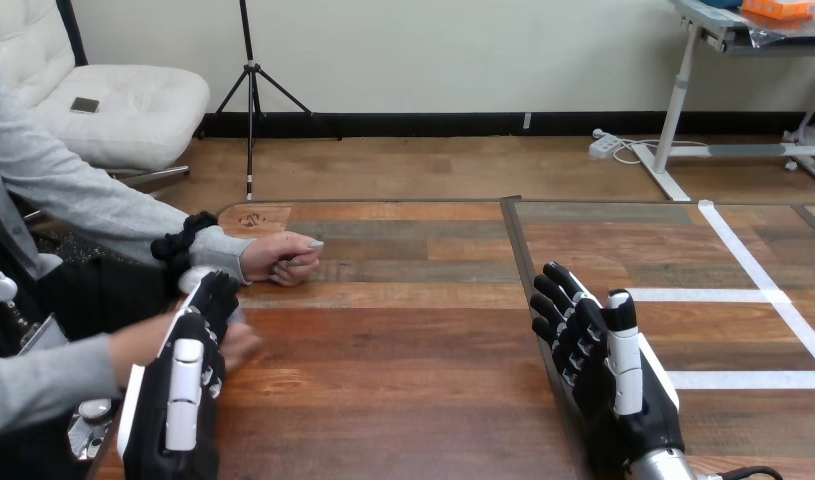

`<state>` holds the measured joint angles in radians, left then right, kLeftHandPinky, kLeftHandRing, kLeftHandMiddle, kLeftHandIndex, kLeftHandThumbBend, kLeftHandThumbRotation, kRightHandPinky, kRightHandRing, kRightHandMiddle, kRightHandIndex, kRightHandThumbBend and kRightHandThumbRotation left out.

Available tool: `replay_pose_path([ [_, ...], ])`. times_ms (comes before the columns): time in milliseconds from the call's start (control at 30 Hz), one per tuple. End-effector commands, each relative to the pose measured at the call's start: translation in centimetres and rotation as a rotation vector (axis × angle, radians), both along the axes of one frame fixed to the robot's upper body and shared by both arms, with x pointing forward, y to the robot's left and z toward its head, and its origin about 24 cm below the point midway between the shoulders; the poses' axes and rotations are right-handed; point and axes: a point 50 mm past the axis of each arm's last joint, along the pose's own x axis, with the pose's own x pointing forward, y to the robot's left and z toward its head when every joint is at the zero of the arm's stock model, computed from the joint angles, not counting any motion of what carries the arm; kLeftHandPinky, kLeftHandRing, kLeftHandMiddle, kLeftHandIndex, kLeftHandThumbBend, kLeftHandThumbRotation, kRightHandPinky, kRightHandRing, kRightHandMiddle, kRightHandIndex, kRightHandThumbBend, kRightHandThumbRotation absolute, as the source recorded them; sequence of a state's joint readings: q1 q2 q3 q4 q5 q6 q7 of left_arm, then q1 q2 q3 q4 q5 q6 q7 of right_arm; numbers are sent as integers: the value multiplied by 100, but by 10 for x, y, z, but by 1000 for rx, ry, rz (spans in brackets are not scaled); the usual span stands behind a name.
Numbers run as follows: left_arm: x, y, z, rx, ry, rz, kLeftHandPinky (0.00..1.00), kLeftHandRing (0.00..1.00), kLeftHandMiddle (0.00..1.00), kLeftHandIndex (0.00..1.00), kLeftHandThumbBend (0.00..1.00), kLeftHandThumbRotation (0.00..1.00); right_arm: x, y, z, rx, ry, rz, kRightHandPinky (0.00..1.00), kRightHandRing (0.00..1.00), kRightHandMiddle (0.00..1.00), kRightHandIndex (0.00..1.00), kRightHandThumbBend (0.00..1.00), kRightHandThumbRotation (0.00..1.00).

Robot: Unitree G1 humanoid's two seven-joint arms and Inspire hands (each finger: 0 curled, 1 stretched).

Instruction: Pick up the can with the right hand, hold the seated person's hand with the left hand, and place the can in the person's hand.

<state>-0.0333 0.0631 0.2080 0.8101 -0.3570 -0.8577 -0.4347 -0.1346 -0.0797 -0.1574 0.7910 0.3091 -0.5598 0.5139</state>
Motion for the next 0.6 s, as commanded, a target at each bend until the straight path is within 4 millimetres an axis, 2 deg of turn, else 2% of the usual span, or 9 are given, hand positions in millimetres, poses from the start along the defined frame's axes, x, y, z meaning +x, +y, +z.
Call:
replay_pose_path([
  [0,17,-2,14,9,-87,0,100,94,90,87,68,98,21,5,20,-4,-90,15,98,95,95,92,84,100],
  [567,18,-3,13,-14,-86,-11,100,97,95,94,69,100,23,5,18,6,-79,20,96,93,93,92,85,100],
])
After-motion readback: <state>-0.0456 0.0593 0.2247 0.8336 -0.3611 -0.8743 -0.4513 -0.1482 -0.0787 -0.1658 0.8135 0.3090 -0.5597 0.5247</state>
